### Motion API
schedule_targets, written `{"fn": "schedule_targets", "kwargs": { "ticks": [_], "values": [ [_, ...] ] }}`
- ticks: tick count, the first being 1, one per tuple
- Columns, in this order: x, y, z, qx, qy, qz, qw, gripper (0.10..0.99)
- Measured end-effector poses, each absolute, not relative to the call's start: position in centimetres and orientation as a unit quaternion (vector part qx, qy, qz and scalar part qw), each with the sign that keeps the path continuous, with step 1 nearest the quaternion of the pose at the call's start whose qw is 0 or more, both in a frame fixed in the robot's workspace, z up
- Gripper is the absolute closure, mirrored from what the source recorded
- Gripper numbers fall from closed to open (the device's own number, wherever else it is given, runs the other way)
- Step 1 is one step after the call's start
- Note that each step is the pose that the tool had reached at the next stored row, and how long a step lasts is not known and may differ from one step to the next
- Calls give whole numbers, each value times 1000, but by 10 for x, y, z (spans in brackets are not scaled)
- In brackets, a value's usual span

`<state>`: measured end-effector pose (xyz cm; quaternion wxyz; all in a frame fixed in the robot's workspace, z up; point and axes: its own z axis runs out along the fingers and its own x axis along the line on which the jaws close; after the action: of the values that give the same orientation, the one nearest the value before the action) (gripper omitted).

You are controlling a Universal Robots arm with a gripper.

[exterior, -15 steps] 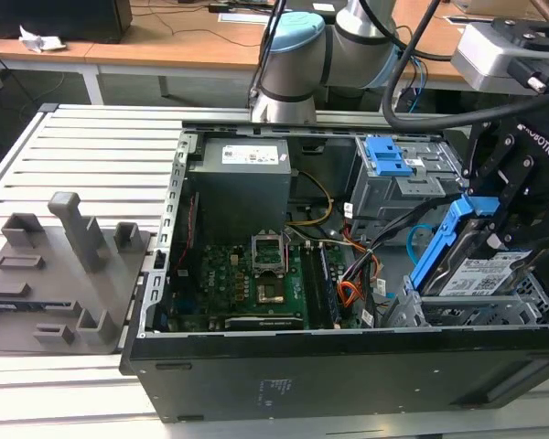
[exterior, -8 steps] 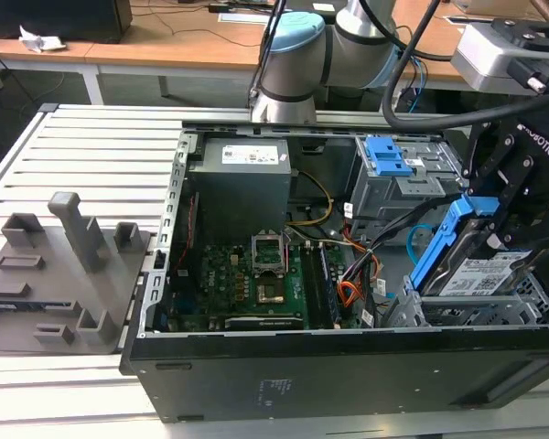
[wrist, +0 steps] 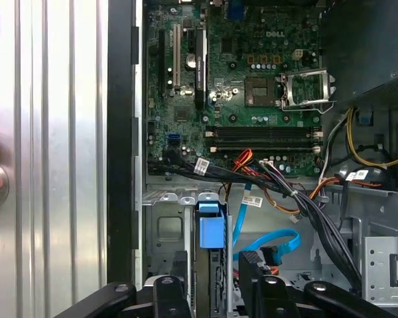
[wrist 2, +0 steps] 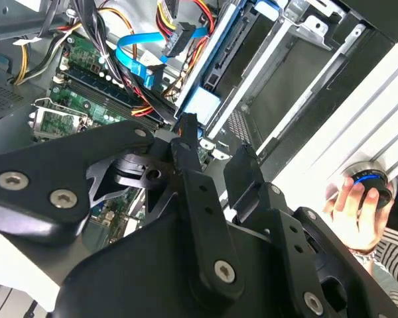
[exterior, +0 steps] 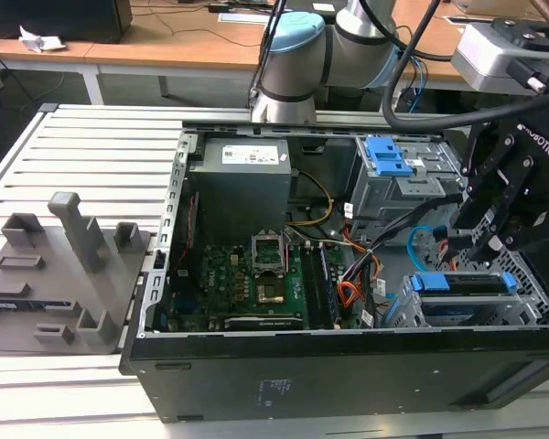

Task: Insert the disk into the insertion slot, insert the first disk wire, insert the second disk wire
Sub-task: 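Insert the disk into the insertion slot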

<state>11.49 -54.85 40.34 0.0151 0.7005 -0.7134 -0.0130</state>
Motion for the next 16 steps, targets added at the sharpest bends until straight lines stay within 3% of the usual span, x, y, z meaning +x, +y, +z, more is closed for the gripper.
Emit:
{"fn": "schedule_targets", "kwargs": {
  "ticks": [2,3,4,7,8,16],
  "values": [
    [115,-549,403,701,-713,-13,15,663],
    [115,-549,403,701,-713,-13,15,792],
    [115,-549,403,701,-713,-13,15,851],
    [115,-548,403,701,-713,-13,15,910],
    [115,-549,403,701,-713,-13,15,973],
    [115,-549,403,700,-713,-13,15,980]
  ]
}}
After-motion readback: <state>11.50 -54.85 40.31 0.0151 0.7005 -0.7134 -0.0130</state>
